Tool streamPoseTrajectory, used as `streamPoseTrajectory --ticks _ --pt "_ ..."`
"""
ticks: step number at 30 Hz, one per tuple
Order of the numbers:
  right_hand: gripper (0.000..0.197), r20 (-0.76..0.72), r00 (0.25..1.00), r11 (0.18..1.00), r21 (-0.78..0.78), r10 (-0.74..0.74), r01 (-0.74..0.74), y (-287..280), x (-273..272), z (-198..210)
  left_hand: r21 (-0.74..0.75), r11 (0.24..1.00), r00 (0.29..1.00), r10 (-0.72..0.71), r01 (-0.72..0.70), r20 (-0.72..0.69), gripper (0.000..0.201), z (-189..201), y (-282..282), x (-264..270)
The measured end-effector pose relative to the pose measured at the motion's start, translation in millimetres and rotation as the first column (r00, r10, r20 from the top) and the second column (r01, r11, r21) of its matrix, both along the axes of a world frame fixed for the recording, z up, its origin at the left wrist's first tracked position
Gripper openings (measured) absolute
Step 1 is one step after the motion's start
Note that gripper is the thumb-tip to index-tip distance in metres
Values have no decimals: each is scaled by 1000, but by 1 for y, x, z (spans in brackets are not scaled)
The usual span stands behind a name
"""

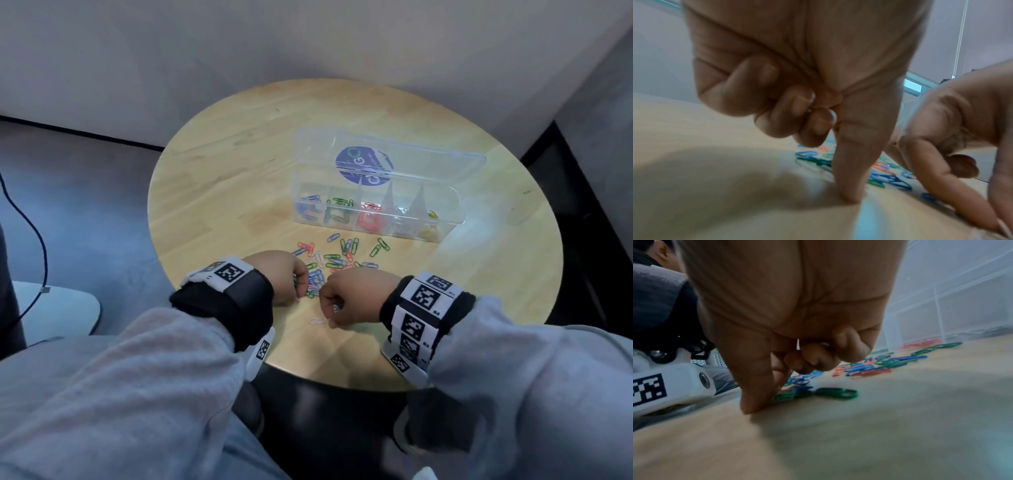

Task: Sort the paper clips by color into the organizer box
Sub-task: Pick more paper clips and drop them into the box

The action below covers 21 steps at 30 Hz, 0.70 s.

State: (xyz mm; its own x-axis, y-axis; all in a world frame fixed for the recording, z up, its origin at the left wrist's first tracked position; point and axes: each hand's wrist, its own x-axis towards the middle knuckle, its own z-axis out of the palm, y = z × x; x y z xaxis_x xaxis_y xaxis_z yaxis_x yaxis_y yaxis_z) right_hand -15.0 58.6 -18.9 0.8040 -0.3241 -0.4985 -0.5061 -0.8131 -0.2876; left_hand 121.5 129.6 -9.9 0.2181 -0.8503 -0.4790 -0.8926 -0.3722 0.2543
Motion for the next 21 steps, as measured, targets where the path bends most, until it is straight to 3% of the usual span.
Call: streamPoseTrajectory --ticks 2,7,10,12,14,16,18,21 --pt "19 -16 999 999 22 -44 45 -1 -4 0 -4 1000 1000 -5 5 0 17 -2 -1 2" --pt "6 44 961 942 216 -272 256 -11 -18 10 -41 999 1000 -10 10 -13 11 -3 -5 3" --pt "19 53 858 770 471 -511 430 -21 -24 11 -60 998 997 -6 1 -72 10 -3 -6 4" --pt "23 38 775 633 604 -630 485 -23 -26 10 -70 997 984 8 -21 -179 10 0 -8 9" --pt "22 16 726 558 652 -688 514 -23 -25 9 -87 991 940 67 -101 -336 11 6 -10 14" --pt "18 6 703 524 671 -711 524 -21 -22 7 -80 959 821 187 -271 -540 15 13 -12 18" --pt "12 21 711 542 665 -703 515 -18 -19 6 -36 886 622 295 -463 -725 23 19 -13 23" --pt "9 94 804 754 427 -587 500 -13 -10 7 28 760 378 355 -649 -855 25 27 -12 29"
